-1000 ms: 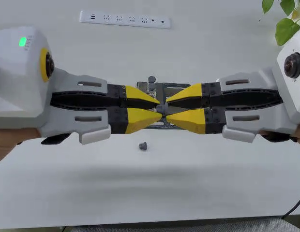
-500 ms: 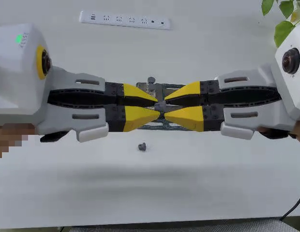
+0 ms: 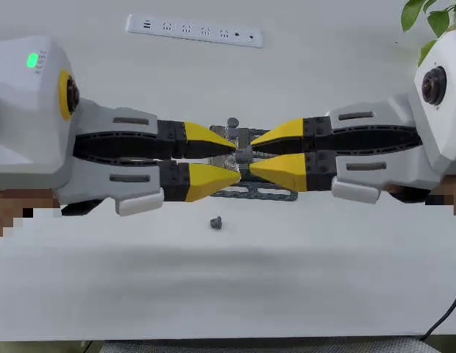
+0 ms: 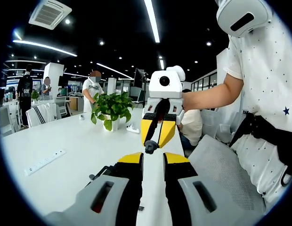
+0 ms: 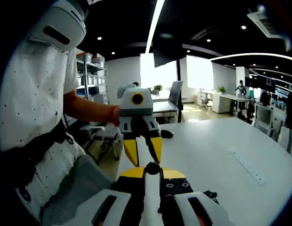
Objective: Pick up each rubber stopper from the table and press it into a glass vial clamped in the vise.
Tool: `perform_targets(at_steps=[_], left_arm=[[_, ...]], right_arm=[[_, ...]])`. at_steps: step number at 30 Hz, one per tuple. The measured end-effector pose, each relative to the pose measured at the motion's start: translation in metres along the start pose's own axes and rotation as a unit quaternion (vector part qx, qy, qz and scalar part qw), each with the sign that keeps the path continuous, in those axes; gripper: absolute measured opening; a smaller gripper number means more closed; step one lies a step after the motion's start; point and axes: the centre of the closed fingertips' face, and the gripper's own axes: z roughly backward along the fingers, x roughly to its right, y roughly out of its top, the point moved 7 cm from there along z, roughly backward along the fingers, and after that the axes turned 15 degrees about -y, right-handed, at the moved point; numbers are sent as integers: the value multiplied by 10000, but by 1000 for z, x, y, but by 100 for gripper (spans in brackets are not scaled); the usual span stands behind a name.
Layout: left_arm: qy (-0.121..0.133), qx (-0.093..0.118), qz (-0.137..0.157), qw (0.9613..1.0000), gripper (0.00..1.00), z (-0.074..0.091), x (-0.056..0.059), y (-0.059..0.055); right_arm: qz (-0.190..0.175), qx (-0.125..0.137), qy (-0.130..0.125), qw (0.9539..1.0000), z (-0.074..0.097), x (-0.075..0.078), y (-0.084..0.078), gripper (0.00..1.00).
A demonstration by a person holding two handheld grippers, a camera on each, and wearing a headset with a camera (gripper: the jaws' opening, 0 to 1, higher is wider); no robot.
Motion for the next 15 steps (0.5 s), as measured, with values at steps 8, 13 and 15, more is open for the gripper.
perform_targets(at_steps=[8,13,15], left_arm=[[255,-133,-35,9996,20,11,-4,-7],[481,-271,-74,9984,29,18,-7,-16],[550,-303,-48,9980,35,21,-8,-20]], right_arm=[[127,-302,-112,9994,-1,15,1,6],[257,-584,-187,9978,-5,26,0,6],[363,-758,-217,9962,-7,32,-1,6]])
